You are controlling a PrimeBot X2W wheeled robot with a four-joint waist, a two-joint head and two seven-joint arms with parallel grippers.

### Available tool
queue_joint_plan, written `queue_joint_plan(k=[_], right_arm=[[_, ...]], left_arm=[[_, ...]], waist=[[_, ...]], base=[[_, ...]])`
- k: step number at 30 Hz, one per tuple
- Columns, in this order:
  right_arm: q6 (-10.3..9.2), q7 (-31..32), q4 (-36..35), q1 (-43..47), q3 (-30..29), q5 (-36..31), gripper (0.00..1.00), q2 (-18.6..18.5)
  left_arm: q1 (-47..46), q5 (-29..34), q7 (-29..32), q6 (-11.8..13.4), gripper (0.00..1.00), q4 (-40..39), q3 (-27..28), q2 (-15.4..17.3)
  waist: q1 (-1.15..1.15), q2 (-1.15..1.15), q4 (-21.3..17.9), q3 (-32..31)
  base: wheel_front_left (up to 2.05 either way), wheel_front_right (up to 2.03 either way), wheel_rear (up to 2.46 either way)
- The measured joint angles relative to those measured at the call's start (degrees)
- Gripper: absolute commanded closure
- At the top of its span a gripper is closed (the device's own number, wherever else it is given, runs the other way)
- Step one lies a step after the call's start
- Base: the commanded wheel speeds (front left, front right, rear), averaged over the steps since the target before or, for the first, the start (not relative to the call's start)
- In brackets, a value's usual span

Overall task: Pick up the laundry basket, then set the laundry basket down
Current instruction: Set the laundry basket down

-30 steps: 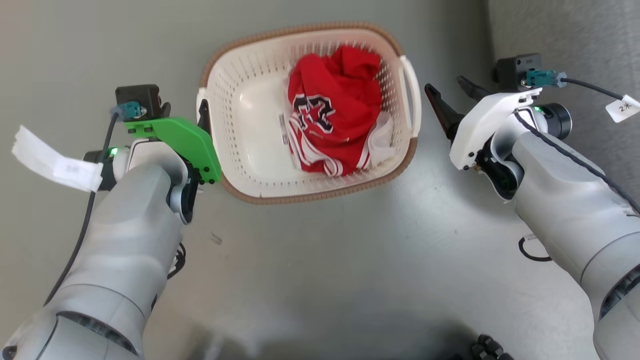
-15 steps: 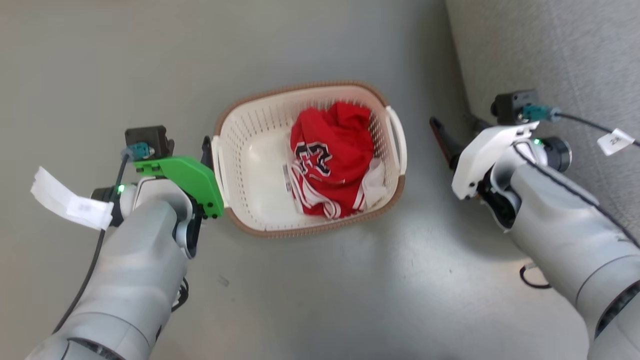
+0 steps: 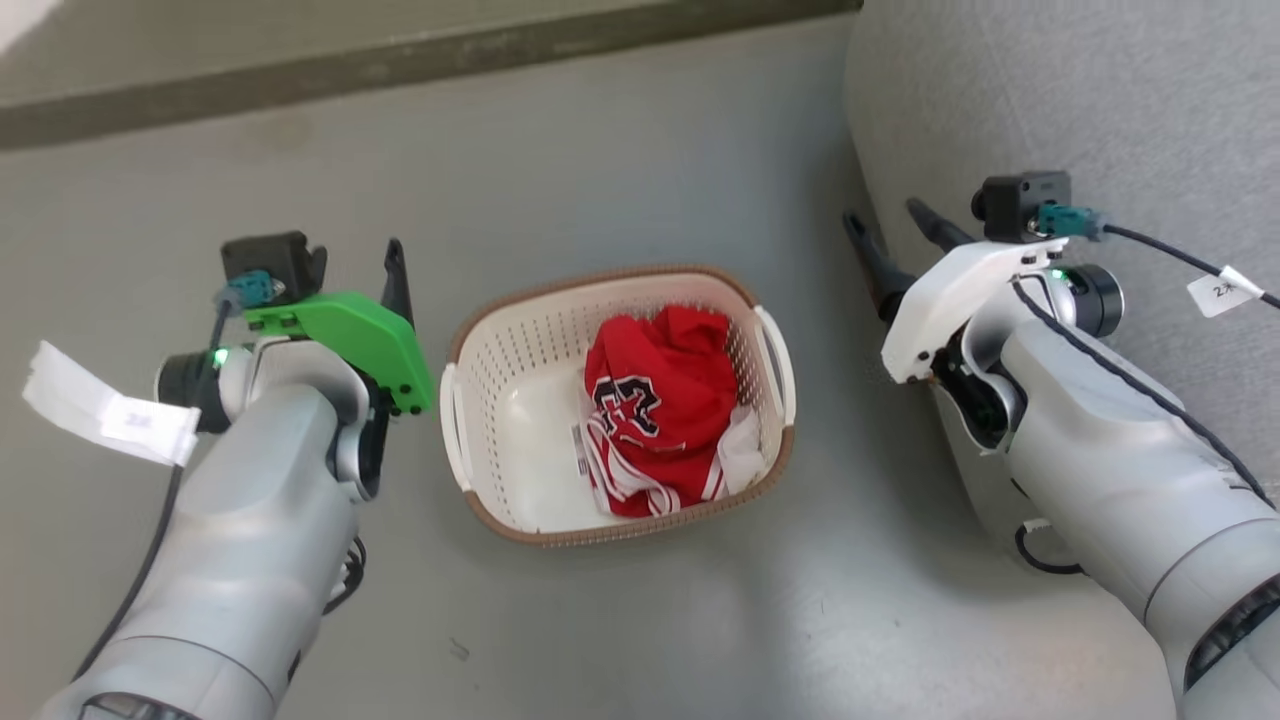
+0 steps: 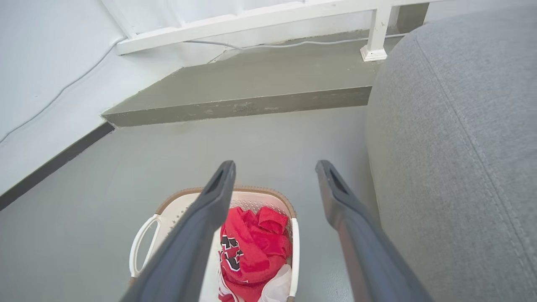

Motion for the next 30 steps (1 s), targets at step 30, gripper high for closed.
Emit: queue_joint_plan(k=[30], right_arm=[[-8.06, -0.09, -24.72, 13.17, -15.50, -17.64, 0.00, -3.24]], left_arm=[[16.97, 18.64, -0.18, 2.01, 0.00, -26.40, 16.29, 3.91]], waist=[[0.00, 0.00, -0.73, -10.31]], base=[[0.00, 0.00, 0.00]])
